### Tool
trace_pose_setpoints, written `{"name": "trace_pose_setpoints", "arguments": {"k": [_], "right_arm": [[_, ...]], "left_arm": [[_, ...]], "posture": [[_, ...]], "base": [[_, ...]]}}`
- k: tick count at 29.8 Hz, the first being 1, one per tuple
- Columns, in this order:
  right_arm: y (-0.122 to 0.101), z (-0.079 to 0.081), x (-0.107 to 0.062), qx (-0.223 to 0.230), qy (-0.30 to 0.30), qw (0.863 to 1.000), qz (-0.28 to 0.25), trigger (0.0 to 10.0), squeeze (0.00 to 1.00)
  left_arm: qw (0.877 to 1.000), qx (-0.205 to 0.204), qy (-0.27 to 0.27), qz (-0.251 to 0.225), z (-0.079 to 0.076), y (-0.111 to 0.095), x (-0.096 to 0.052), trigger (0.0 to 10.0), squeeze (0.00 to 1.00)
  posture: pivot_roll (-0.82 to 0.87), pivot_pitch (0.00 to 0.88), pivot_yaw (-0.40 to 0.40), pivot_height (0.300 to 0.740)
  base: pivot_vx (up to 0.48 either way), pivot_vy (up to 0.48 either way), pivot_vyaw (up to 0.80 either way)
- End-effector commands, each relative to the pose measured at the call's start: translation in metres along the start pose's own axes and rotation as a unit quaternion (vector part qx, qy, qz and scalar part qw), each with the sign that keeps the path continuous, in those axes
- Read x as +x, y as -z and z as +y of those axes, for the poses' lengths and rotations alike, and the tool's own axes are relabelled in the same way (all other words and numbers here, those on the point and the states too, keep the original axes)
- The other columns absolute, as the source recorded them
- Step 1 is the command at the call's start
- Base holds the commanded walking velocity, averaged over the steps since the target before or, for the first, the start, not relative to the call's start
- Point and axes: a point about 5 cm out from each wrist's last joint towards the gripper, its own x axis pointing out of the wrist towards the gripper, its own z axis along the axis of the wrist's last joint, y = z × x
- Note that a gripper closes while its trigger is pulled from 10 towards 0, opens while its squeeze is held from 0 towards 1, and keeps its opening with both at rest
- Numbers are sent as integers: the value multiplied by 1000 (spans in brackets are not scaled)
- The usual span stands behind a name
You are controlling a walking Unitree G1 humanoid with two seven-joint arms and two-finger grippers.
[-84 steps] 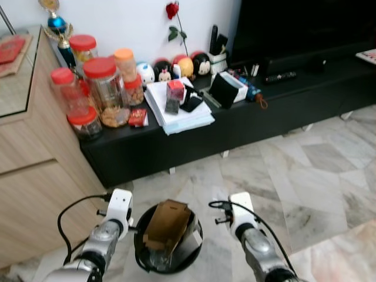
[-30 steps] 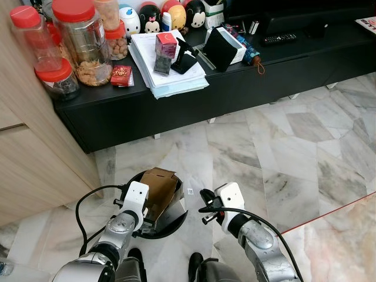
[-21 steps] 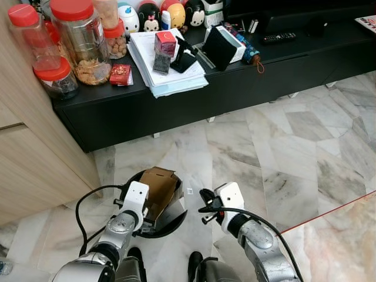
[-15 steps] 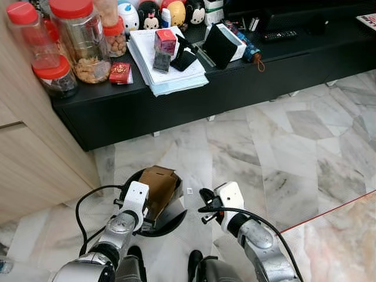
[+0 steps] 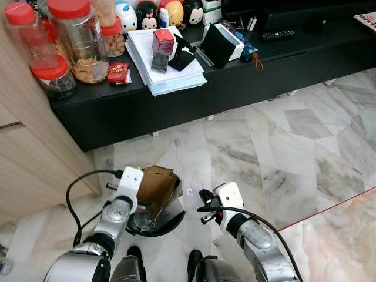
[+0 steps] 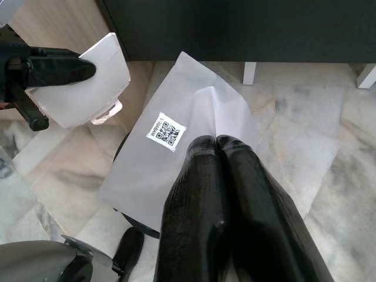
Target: Picking trash to rubbish bin
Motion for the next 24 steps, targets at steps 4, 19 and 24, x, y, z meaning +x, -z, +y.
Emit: {"name": "trace_pose_setpoints", "arguments": {"k": [4,19,24], "right_arm": [[4,2,-4,11,3,1000,9,10000,0],[5,3,-5,11,4,1000,9,10000,0],[5,4,-6,13,3,1000,11,10000,0]], "left_arm": [[1000,-1,5,24,-7,14,-5,10000,0],[1000,11,-4,10,-4,9,-3,10000,1000],[1000,10,-4,9,-4,9,-3,10000,1000]], "posture": [[16,293,-127,740],[14,295,-127,740],[13,304,-131,740]], "base": [[0,0,0],[0,0,0],[0,0,0]]}}
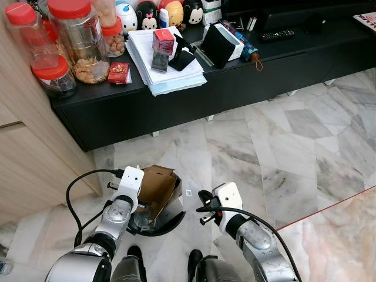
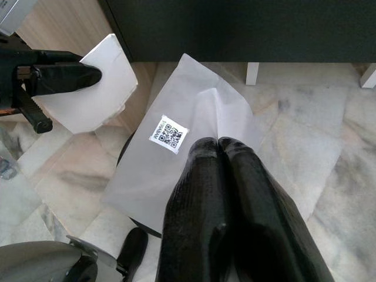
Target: Picking trash to rubbish bin
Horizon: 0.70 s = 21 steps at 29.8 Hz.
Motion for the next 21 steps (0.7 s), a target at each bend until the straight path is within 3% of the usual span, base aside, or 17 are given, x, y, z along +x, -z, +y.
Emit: {"name": "trace_pose_setpoints", "arguments": {"k": [1,21], "right_arm": [[6,1,-5,8,3,1000,9,10000,0],[7,1,-7,11,5,1000,12,10000,0]], "left_arm": [[1000,4,6,12,-4,8,-3,10000,1000],[1000,2,12,16,-7,10,-4,10000,1000]], "posture": [[12,306,-132,740],[9,315,-137,740]], "base": [[0,0,0],[0,0,0]]}}
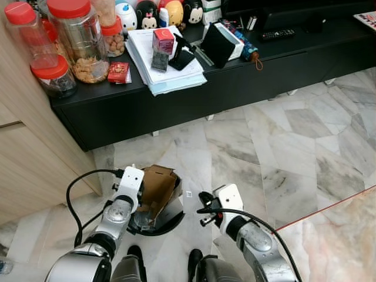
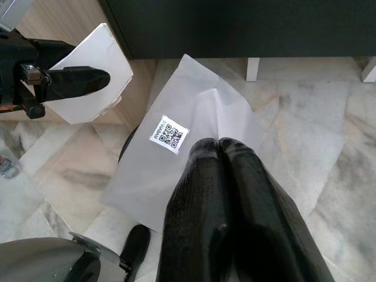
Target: Picking trash to rubbish bin
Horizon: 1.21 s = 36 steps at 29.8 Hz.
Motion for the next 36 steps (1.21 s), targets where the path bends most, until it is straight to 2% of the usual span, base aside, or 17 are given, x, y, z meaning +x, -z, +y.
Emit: {"name": "trace_pose_setpoints", "arguments": {"k": [1,2,3,5,7,10,12,14,21,29,31,36], "right_arm": [[4,0,-5,6,4,1000,7,10000,0],[5,0,-5,5,4,1000,8,10000,0],[5,0,-5,5,4,1000,7,10000,0],[5,0,-5,5,4,1000,7,10000,0],[5,1,-5,6,4,1000,7,10000,0],[5,1,-6,7,4,1000,7,10000,0],[5,1,-6,7,3,1000,7,10000,0],[5,1,-6,6,4,1000,8,10000,0],[3,1,-4,7,3,1000,5,10000,0],[10,-1,4,4,20,1000,24,10000,0],[12,-2,11,-1,30,999,32,10000,0],[15,0,23,-1,29,998,47,10000,0]], "left_arm": [[1000,8,18,18,-8,11,-4,10000,1000],[999,15,23,22,-10,12,-4,10000,0],[998,33,36,29,-13,14,-5,10000,0],[998,33,36,29,-13,14,-5,10000,0],[995,73,58,28,-17,16,-6,10000,0],[992,106,67,22,-18,16,-7,10000,0],[993,101,64,22,-17,16,-7,10000,0],[996,66,52,28,-15,17,-7,10000,0],[996,64,46,28,-14,17,-7,10000,0],[998,-33,-1,58,-5,46,-22,10000,0],[995,-80,-21,52,-1,50,-25,10000,0],[996,-81,-30,29,2,52,-30,10000,0]], "posture": [[9,316,-137,740],[9,316,-137,740],[10,317,-137,740],[10,317,-137,740],[7,320,-138,740],[9,322,-139,740],[8,323,-139,740],[9,323,-139,740],[13,319,-136,740],[27,315,-128,740],[36,315,-127,740],[64,314,-125,740]], "base": [[0,0,0],[0,0,0],[0,0,0],[0,0,0],[0,0,0],[0,0,0],[0,0,0],[0,0,0],[0,0,0],[0,0,0],[0,0,0],[0,0,0]]}}
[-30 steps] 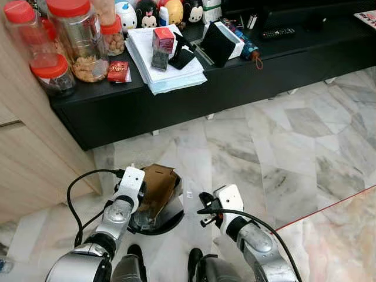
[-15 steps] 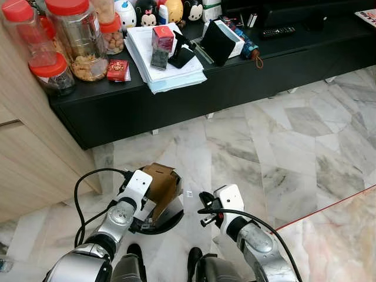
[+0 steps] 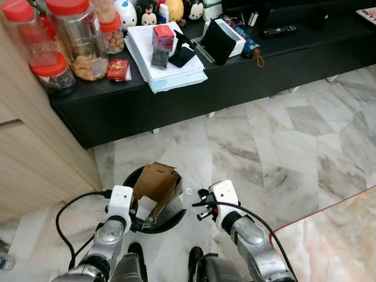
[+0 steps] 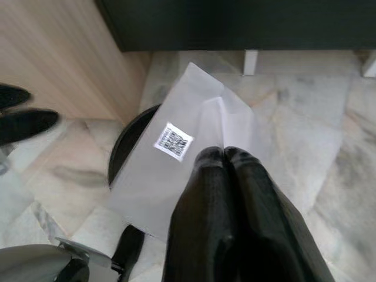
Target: Picking trash to rubbish bin
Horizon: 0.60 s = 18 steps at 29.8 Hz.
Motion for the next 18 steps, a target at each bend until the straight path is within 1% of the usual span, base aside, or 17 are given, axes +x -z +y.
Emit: {"name": "trace_pose_setpoints", "arguments": {"k": [1,2,5,6,7,8,9,10,11,12,13,14,16,17,18], "right_arm": [[12,1,-1,5,4,1000,21,10000,0],[13,2,1,4,3,1000,23,10000,0],[14,13,11,3,-17,999,38,10000,0],[14,13,11,3,-17,999,38,10000,0],[14,22,17,2,-33,998,44,10000,0],[13,32,22,-2,-51,998,47,10000,0],[13,32,22,-2,-51,998,47,10000,0],[13,42,26,-4,-66,996,55,10000,0],[14,48,28,-9,-74,995,62,10000,0],[14,48,28,-9,-74,995,62,10000,0],[16,54,30,-15,-81,994,69,10000,0],[17,62,32,-23,-88,993,75,10000,0],[17,67,34,-28,-91,992,80,10000,0],[18,69,35,-26,-86,992,86,10000,0],[18,69,35,-26,-86,992,86,10000,0]], "left_arm": [[1000,1,5,1,-2,8,-5,10000,0],[1000,8,6,-6,-2,8,-6,10000,0],[999,15,14,-38,2,2,-8,10000,0],[999,15,14,-38,2,2,-8,10000,0],[998,21,22,-56,2,-4,-7,10000,0],[997,15,28,-73,1,-11,-5,10000,0],[997,15,28,-73,1,-11,-5,10000,0],[995,13,44,-94,-3,-20,-4,10000,0],[992,15,59,-109,-7,-26,-4,10000,0],[992,15,59,-109,-7,-26,-4,10000,0],[989,14,80,-127,-13,-33,-4,10000,0],[983,23,110,-142,-21,-38,-5,10000,0],[978,34,134,-155,-27,-42,-8,10000,0],[975,33,147,-161,-30,-44,-11,10000,0],[975,33,147,-161,-30,-44,-11,10000,0]], "posture": [[64,314,-125,740],[64,314,-125,740],[101,316,-130,740],[101,316,-130,740],[105,318,-131,740],[115,319,-137,740],[115,319,-137,740],[117,318,-138,740],[117,318,-138,740],[117,318,-138,740],[131,316,-140,740],[133,316,-140,740],[135,318,-141,740],[135,318,-141,740],[135,318,-141,740]], "base": [[0,0,0],[0,0,0],[0,0,0],[0,0,0],[0,0,0],[0,0,0],[0,0,0],[0,0,0],[0,0,0],[0,0,0],[0,0,0],[0,0,0],[0,0,0],[0,0,0],[0,0,0]]}}
